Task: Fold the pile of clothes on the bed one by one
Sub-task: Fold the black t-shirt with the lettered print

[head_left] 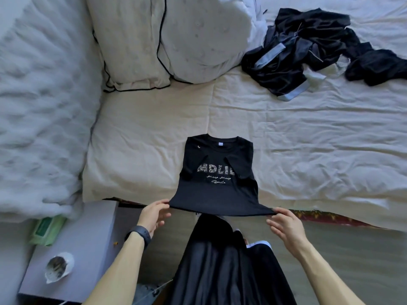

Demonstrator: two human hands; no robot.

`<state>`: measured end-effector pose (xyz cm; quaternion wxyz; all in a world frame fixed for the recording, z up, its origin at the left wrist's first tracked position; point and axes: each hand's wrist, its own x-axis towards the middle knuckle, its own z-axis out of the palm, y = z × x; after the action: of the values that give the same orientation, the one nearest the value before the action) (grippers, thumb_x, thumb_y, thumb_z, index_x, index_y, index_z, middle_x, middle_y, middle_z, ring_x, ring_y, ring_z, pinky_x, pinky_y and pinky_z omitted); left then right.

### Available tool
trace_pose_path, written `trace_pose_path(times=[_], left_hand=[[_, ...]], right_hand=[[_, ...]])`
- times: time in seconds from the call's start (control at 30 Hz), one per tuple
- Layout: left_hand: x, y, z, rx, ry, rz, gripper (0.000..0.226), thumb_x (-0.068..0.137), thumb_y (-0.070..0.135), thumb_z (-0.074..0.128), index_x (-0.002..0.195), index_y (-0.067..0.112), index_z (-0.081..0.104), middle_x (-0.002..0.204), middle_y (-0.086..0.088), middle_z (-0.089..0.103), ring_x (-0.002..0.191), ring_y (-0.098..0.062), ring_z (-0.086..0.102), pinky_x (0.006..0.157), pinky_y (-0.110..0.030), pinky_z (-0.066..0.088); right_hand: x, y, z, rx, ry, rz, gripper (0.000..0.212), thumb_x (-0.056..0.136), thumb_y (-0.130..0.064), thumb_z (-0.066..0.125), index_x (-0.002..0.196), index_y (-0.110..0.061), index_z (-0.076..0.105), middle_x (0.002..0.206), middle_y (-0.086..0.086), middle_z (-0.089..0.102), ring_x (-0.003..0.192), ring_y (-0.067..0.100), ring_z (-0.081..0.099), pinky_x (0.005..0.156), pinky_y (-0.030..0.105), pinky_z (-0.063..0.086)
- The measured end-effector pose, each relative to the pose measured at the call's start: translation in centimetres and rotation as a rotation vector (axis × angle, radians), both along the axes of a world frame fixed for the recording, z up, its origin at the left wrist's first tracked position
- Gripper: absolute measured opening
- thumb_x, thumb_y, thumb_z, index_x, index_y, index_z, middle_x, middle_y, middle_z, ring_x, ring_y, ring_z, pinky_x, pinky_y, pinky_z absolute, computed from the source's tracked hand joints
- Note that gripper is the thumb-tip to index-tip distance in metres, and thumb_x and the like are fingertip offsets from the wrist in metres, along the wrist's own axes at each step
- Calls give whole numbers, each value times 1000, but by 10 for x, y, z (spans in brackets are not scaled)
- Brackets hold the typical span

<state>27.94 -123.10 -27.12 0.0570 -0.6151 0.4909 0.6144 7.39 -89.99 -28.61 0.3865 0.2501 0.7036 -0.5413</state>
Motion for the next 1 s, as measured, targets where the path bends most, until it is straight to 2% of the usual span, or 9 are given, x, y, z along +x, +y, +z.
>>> trace_pose_path(times=[0.07,0.13,0.2,0.27,0.43,0.57,0.63,0.8,1.0], left_hand=[[-16,-19,1,-15,12,-186,26,92,2,64,112,16,69,113,-7,67,82,-17,66,55,-20,46],[-35,-40,-3,-117,14,-365,18,92,-2,64,105,11,68,105,-13,70,89,-24,66,57,-16,51],[-60,-59,-12,-230,5,-473,11,96,9,64,90,18,68,86,-7,71,87,-28,65,63,-23,52],[-90,-79,-23,-362,-43,-535,8,96,25,66,88,24,69,83,3,68,81,-21,62,69,-28,48],[-172,-121,-77,-406,-23,-420,20,98,39,59,103,20,65,99,2,67,94,-19,62,81,-31,44],[-229,-137,-132,-487,-69,-349,23,102,41,50,101,20,60,90,5,62,83,-17,58,71,-30,40],[-252,-143,-159,-538,-102,-336,23,103,40,47,101,19,57,85,5,60,74,-13,54,62,-28,38],[-273,-155,-212,-602,-154,-361,27,104,40,44,113,18,56,87,0,60,76,-23,54,71,-29,37],[-273,-160,-229,-600,-185,-385,31,104,41,44,111,13,55,78,4,57,81,-27,55,72,-31,38]], right_hand=[[-22,-6,2,46,67,150,27,89,6,65,109,-11,67,96,12,73,85,21,74,76,32,54],[-43,-18,0,117,141,276,20,89,-2,71,107,-13,69,88,6,77,74,15,74,72,31,54],[-68,-34,-7,150,212,328,8,94,-17,71,102,-19,72,84,2,76,74,20,72,70,36,54],[-97,-53,-18,211,316,380,3,95,-31,70,93,-31,71,87,-3,72,82,16,69,75,38,53],[-164,-110,-67,235,362,293,15,100,-35,62,104,-22,68,95,-12,66,89,1,60,79,28,41],[-208,-150,-127,314,426,226,14,101,-34,58,102,-22,65,90,-11,65,86,12,64,69,23,43],[-223,-167,-155,370,458,213,13,102,-34,56,102,-22,62,88,-12,62,86,16,62,71,24,40],[-238,-185,-206,434,533,236,7,104,-30,51,102,-24,54,90,-6,59,85,18,55,71,17,32],[-246,-192,-216,438,565,257,8,103,-34,50,100,-28,55,87,-18,58,78,4,55,66,6,36]])
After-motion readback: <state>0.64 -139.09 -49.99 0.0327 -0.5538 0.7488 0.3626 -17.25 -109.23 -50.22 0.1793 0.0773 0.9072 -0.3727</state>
